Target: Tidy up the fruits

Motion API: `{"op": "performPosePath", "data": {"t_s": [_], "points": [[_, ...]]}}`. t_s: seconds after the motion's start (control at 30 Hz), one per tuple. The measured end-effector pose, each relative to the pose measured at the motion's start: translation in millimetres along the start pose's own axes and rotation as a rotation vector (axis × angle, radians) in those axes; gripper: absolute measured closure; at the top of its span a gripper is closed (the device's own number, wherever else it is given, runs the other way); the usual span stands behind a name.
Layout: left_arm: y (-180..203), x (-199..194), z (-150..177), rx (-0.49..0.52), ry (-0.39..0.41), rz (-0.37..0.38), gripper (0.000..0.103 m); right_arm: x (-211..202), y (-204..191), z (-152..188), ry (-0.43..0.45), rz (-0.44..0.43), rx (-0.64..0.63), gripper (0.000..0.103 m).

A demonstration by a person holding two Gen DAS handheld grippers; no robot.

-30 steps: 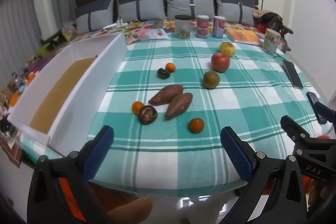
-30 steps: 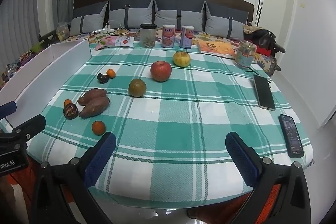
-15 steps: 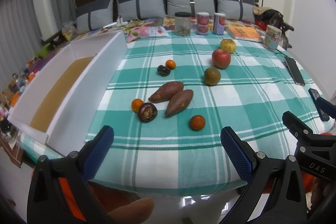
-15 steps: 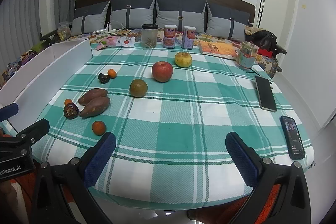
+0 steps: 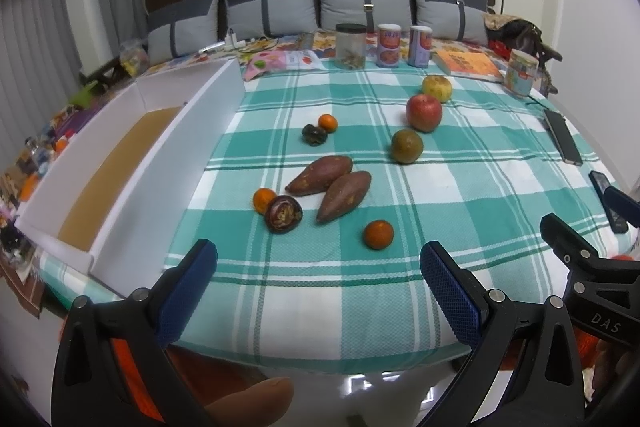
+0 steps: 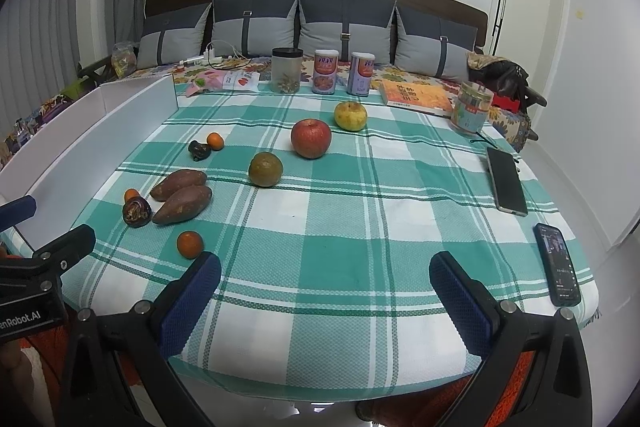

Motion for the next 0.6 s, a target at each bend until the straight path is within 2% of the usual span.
{"op": "performPosePath", "data": {"t_s": [0.6], "points": [[-2.2,-0.4,-0.4,-0.001,0.002,-0.007,0.001,-0.9,0.4,-1.1,0.003,-0.001,0.001,0.0]]}}
Point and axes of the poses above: each gripper's, at about its wrist camera, not at the fingertips, and x roughly the way its jaws point, y to its right, z to its underside, the point moved 5 cm from there along x, roughly the way its jaws point, and after that the axes turned 10 degrees about y, right-handed, at the moved point
